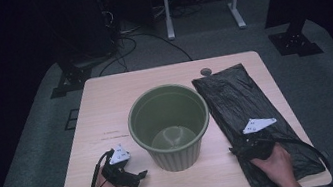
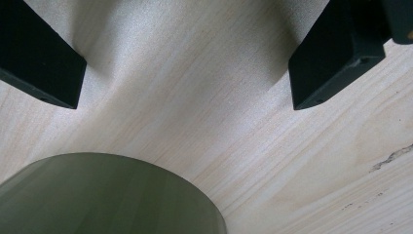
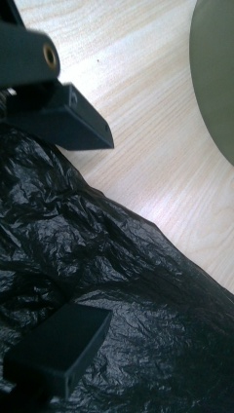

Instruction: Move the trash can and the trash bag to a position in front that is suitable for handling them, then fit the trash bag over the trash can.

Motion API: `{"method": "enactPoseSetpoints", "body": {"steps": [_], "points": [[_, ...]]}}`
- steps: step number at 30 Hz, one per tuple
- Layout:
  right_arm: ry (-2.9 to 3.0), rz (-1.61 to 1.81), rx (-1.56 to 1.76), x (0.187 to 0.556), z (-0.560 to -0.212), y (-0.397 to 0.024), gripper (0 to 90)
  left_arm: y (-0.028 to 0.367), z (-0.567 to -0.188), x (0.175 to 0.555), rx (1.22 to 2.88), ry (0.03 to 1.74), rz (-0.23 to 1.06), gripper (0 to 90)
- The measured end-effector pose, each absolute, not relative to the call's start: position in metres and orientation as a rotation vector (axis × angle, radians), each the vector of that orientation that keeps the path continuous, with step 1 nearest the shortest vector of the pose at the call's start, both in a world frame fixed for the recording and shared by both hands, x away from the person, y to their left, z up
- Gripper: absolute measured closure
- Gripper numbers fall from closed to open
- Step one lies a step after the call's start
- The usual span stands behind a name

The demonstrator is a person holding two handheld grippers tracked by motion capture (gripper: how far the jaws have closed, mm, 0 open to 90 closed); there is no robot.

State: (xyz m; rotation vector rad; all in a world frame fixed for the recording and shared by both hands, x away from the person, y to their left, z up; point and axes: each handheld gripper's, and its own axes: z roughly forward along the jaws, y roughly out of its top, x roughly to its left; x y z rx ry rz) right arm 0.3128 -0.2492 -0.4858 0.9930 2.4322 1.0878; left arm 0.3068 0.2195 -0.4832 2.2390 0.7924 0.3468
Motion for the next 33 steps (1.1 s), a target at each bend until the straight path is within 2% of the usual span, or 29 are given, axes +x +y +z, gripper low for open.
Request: {"method": "enactPoseSetpoints", "body": {"steps": [1,2,7,9,10,13,23,26,27,28,29,31,32,33], "points": [[2.432,1.088,0.993,0.313,-0.486,-0.249,23.4,0.22,-0.483,0.307,2.239,0.792,0.347,0.0],[2.435,1.122,0.956,0.31,-0.485,-0.25,38.5,0.22,-0.483,0.307,2.239,0.793,0.346,0.0],[2.436,1.153,0.941,0.305,-0.484,-0.249,69.0,0.22,-0.483,0.307,2.239,0.793,0.346,0.0],[2.438,1.158,0.937,0.304,-0.484,-0.249,72.4,0.22,-0.483,0.307,2.239,0.793,0.346,0.0],[2.456,1.17,0.942,0.304,-0.484,-0.247,82.1,0.22,-0.483,0.307,2.239,0.793,0.346,0.0],[2.48,1.167,0.937,0.302,-0.483,-0.241,86.9,0.22,-0.483,0.307,2.239,0.793,0.346,0.0],[2.536,1.192,0.865,0.291,-0.481,-0.204,86.8,0.22,-0.483,0.307,2.239,0.793,0.346,0.0],[2.537,1.233,0.891,0.289,-0.482,-0.202,82.8,0.22,-0.483,0.307,2.239,0.793,0.346,0.0],[2.529,1.224,0.894,0.288,-0.482,-0.203,77.4,0.22,-0.483,0.307,2.24,0.793,0.346,0.0],[2.513,1.228,0.902,0.288,-0.479,-0.205,63.2,0.22,-0.483,0.307,2.24,0.793,0.346,0.0],[2.502,1.234,0.913,0.288,-0.477,-0.206,58.1,0.22,-0.483,0.307,2.239,0.793,0.346,0.0],[2.51,1.244,0.917,0.289,-0.475,-0.207,56.8,0.22,-0.483,0.307,2.239,0.793,0.346,0.0],[2.494,1.258,0.913,0.289,-0.47,-0.21,46.9,0.22,-0.483,0.307,2.24,0.793,0.346,0.0],[2.489,1.256,0.922,0.289,-0.468,-0.212,43.6,0.22,-0.483,0.307,2.24,0.793,0.346,0.0]]}}
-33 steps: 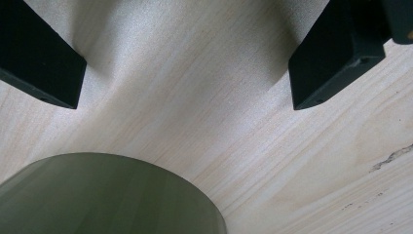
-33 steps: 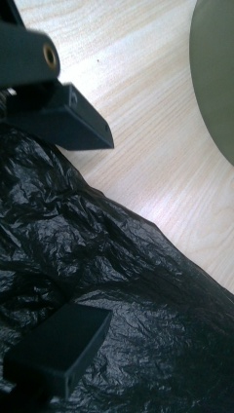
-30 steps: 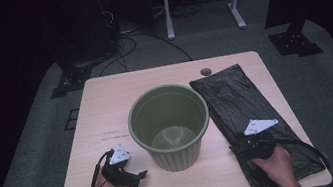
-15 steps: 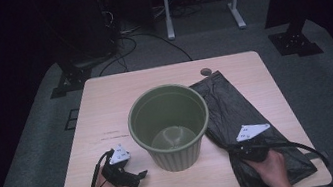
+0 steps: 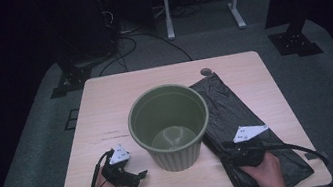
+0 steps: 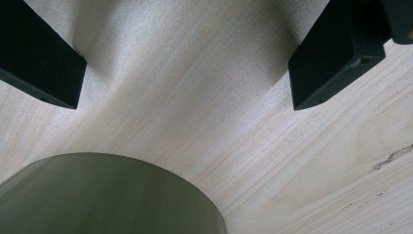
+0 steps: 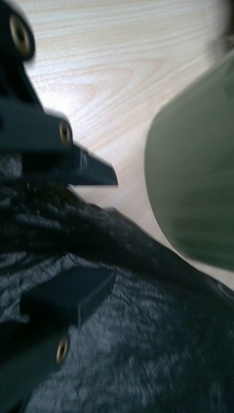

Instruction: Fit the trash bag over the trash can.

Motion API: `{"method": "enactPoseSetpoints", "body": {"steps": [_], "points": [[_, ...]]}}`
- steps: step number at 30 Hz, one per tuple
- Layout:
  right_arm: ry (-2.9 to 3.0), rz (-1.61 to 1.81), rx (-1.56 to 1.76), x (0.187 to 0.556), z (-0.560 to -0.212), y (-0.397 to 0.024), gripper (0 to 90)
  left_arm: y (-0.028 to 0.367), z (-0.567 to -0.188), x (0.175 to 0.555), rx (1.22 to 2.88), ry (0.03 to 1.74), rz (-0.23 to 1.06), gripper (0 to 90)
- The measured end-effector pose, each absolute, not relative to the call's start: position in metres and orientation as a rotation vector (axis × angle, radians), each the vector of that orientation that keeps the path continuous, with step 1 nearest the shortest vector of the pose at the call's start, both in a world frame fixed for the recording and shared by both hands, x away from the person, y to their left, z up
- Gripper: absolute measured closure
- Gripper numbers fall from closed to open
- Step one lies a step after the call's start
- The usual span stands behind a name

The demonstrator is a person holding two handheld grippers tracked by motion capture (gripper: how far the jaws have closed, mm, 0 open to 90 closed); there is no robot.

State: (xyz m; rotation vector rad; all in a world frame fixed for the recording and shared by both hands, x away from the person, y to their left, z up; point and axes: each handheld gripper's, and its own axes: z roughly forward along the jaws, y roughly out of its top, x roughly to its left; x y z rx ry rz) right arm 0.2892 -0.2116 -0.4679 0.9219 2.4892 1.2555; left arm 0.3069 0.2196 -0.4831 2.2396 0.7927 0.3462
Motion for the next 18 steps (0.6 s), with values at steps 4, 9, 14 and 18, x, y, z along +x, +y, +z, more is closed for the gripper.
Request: {"method": "enactPoseSetpoints", "body": {"steps": [4,9,14,18], "points": [[2.446,1.214,0.919,0.293,-0.458,-0.22,32.5,0.22,-0.483,0.307,2.239,0.793,0.346,0.0],[2.39,1.122,0.947,0.305,-0.446,-0.233,27.0,0.22,-0.483,0.307,2.239,0.793,0.346,0.0],[2.358,1.067,0.943,0.319,-0.437,-0.245,25.2,0.22,-0.483,0.307,2.239,0.793,0.346,0.0],[2.337,1.087,0.951,0.322,-0.43,-0.249,24.4,0.22,-0.483,0.307,2.239,0.792,0.346,0.0]]}}
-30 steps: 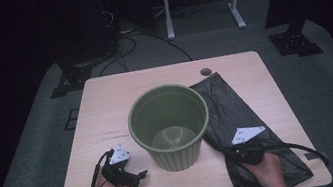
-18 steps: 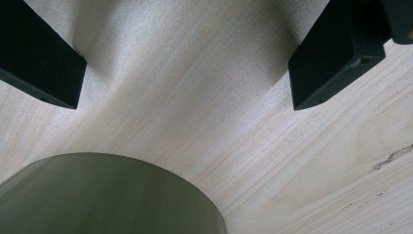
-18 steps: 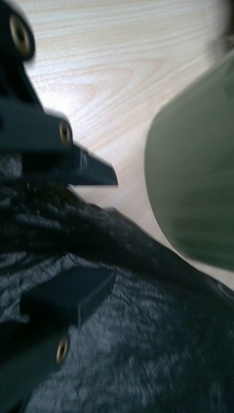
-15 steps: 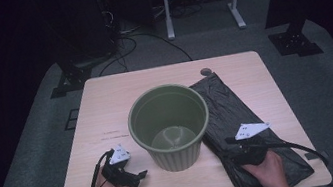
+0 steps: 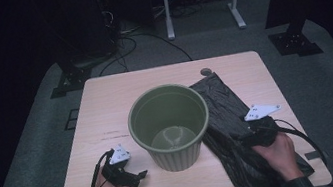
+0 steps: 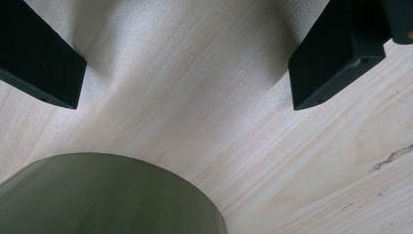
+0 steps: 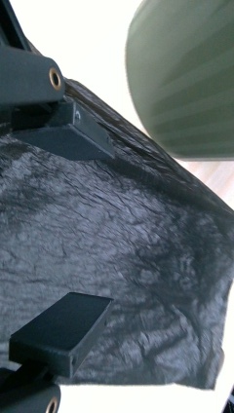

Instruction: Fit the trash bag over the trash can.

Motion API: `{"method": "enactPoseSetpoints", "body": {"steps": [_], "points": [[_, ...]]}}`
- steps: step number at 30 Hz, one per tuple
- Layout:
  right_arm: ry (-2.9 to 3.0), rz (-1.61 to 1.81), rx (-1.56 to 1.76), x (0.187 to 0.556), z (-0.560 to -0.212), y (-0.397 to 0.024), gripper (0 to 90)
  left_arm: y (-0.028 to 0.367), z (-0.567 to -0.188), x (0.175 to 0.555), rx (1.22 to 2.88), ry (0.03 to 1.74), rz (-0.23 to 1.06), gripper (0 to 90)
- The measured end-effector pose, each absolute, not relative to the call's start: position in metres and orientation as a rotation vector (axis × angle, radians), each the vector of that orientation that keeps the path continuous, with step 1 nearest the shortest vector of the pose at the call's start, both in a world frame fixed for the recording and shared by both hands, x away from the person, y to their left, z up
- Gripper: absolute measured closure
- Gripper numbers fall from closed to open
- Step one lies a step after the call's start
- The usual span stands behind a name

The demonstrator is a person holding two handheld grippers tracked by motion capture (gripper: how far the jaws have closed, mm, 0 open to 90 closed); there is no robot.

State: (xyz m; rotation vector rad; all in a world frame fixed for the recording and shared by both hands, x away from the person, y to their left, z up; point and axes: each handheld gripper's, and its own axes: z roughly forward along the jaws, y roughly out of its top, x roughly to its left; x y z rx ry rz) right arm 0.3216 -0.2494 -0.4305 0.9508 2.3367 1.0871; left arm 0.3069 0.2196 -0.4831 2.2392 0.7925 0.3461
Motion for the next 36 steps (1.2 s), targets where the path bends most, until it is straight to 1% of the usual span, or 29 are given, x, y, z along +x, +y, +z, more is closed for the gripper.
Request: {"method": "enactPoseSetpoints", "body": {"steps": [6,12,14,21,31,36], "points": [[2.31,1.127,0.948,0.326,-0.416,-0.255,23.6,0.22,-0.483,0.307,2.239,0.793,0.346,0.0],[2.293,1.076,1.003,0.34,-0.42,-0.265,23.5,0.22,-0.483,0.307,2.239,0.793,0.346,0.0],[2.291,1.039,1.046,0.351,-0.428,-0.273,23.6,0.22,-0.483,0.307,2.239,0.793,0.346,0.0],[2.293,0.985,1.147,0.368,-0.45,-0.291,23.9,0.22,-0.483,0.307,2.239,0.793,0.346,0.0],[2.308,0.982,1.256,0.377,-0.472,-0.306,24.2,0.22,-0.483,0.307,2.239,0.793,0.346,0.0],[2.334,0.979,1.253,0.376,-0.478,-0.302,23.5,0.22,-0.483,0.307,2.239,0.793,0.346,0.0]]}}
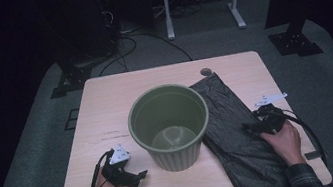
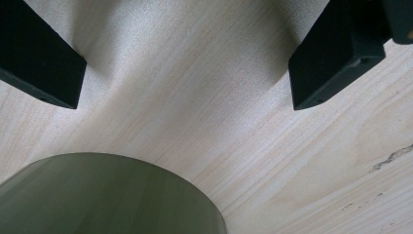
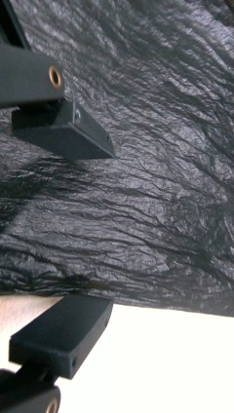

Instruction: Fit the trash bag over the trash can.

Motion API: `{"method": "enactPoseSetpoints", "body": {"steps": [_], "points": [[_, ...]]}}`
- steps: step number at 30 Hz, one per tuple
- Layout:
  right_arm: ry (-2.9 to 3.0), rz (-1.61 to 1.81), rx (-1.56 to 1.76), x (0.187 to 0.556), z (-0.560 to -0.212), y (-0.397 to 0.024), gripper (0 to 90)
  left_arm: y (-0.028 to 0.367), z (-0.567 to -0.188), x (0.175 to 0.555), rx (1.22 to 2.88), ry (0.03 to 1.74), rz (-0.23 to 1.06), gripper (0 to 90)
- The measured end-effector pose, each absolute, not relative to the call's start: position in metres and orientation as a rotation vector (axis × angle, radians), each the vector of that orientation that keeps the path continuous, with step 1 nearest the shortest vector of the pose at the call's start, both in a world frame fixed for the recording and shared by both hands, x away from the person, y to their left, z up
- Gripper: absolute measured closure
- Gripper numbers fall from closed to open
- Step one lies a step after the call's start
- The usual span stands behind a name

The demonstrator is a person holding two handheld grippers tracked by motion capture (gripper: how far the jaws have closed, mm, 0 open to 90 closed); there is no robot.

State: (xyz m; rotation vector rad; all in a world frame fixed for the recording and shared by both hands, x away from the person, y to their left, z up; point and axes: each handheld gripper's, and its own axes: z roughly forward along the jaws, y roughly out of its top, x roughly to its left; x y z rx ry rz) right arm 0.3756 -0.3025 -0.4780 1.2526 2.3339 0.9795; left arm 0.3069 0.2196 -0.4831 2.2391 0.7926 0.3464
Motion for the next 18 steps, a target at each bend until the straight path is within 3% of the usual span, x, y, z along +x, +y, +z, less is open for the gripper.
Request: {"method": "enactPoseSetpoints", "body": {"steps": [18], "points": [[2.501,1.06,1.131,0.369,-0.475,-0.25,21.8,0.22,-0.483,0.307,2.239,0.793,0.346,0.0]]}}
